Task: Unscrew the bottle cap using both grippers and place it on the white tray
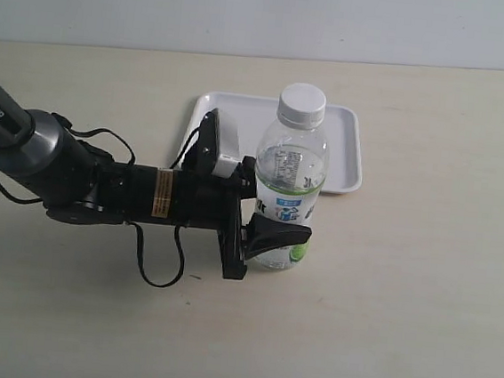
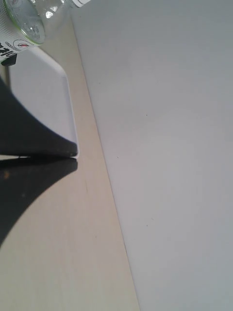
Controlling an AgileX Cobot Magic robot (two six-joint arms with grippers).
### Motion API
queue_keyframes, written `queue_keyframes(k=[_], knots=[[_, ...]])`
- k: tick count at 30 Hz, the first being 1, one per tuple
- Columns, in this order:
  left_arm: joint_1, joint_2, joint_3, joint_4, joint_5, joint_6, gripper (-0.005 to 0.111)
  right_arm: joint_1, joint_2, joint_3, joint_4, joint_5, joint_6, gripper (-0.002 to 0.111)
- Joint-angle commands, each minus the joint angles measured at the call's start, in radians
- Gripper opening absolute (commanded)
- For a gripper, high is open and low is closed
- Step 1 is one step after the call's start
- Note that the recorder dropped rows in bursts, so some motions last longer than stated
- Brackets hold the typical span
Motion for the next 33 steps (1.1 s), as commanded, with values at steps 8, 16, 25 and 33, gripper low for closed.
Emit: queue_keyframes(k=[8,16,25,33], knots=[[-0.004,0.016,0.000,-0.010,0.066,0.022,0.061,-0.006,-0.006,0.005,-0.002,-0.001,-0.001,0.000],[-0.004,0.016,0.000,-0.009,0.066,-0.024,0.082,-0.006,-0.006,0.005,-0.002,-0.001,-0.001,0.000],[-0.004,0.016,0.000,0.000,0.105,-0.054,0.084,-0.006,-0.006,0.005,-0.002,-0.001,-0.001,0.000],[-0.004,0.016,0.000,-0.028,0.119,-0.054,0.084,-0.006,-0.006,0.005,-0.002,-0.001,-0.001,0.000]])
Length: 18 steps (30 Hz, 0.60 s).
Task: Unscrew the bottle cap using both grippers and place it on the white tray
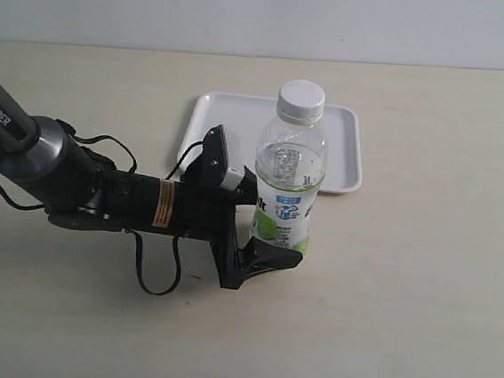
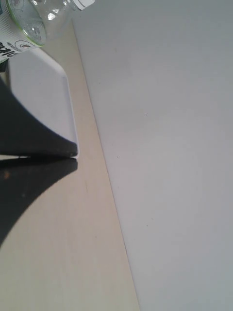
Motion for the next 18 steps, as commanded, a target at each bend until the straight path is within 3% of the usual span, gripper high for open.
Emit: queue_keyframes(k=[1,4,6,11,13,18], knots=[[-0.004,-0.003,0.000,-0.024,0.002,-0.009,0.084,-0.006,-0.006,0.005,-0.002,-0.001,-0.001,0.000],[-0.004,-0.003,0.000,-0.024,0.002,-0.007,0.079,-0.006,-0.006,0.005,-0.002,-0.001,-0.001,0.000],[-0.004,-0.003,0.000,-0.024,0.002,-0.007,0.067,-0.006,-0.006,0.005,-0.002,-0.001,-0.001,0.000],[-0.004,-0.003,0.000,-0.022,0.002,-0.007,0.025,-0.006,-0.006,0.005,-0.002,-0.001,-0.001,0.000],[-0.004,-0.003,0.000,-0.022,0.000,-0.007,0.002,-0.006,-0.006,0.005,-0.002,-0.001,-0.001,0.000],[-0.004,-0.008,0.000,-0.014,-0.068,-0.019,0.000,-0.006,-0.006,0.005,-0.002,-0.001,-0.001,0.000]])
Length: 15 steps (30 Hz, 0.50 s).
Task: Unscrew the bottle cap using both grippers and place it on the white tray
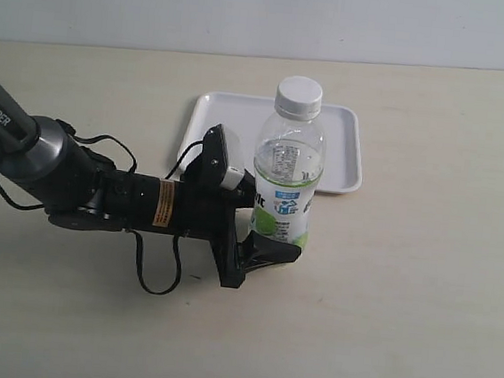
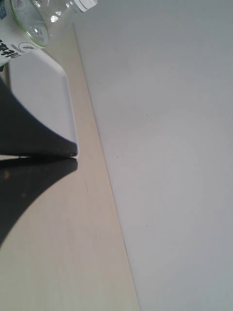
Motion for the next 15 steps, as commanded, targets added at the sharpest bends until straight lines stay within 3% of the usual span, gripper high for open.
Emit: queue_keyframes(k=[1,15], knots=[[-0.004,-0.011,0.000,0.002,-0.093,-0.030,0.000,-0.006,-0.006,0.005,-0.002,-0.001,-0.001,0.000],[-0.004,-0.123,0.000,0.116,0.000,-0.163,0.000,-0.006,-0.006,0.005,-0.002,-0.001,-0.001,0.000]])
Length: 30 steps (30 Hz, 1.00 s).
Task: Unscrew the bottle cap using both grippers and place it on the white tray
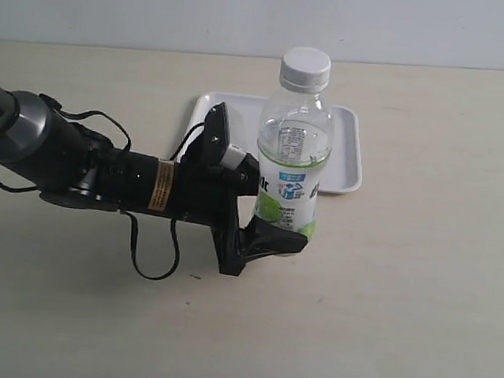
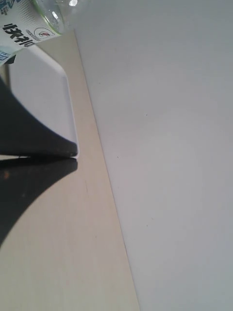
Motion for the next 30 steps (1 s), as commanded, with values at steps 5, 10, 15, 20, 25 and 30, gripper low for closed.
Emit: queue_keyframes(k=[5,10,15,20,25,30], knots=[[-0.004,-0.026,0.000,0.016,-0.019,-0.031,0.000,-0.006,-0.006,0.005,-0.002,-0.001,-0.001,0.000],[-0.004,-0.026,0.000,0.016,-0.019,-0.031,0.000,-0.006,-0.006,0.005,-0.002,-0.001,-0.001,0.000],[-0.004,-0.026,0.000,0.062,-0.019,-0.017,0.000,-0.006,-0.006,0.005,-0.002,-0.001,-0.001,0.000],[-0.004,-0.004,0.000,0.062,-0.022,-0.002,0.000,-0.006,-0.006,0.005,-0.032,-0.086,-0.028,0.000],[-0.004,0.033,0.000,0.031,-0.028,0.051,0.000,-0.006,-0.006,0.005,-0.032,-0.120,-0.028,0.000],[-0.004,0.027,0.000,0.037,-0.040,0.055,0.000,-0.006,-0.006,0.005,-0.009,-0.235,-0.004,0.000]])
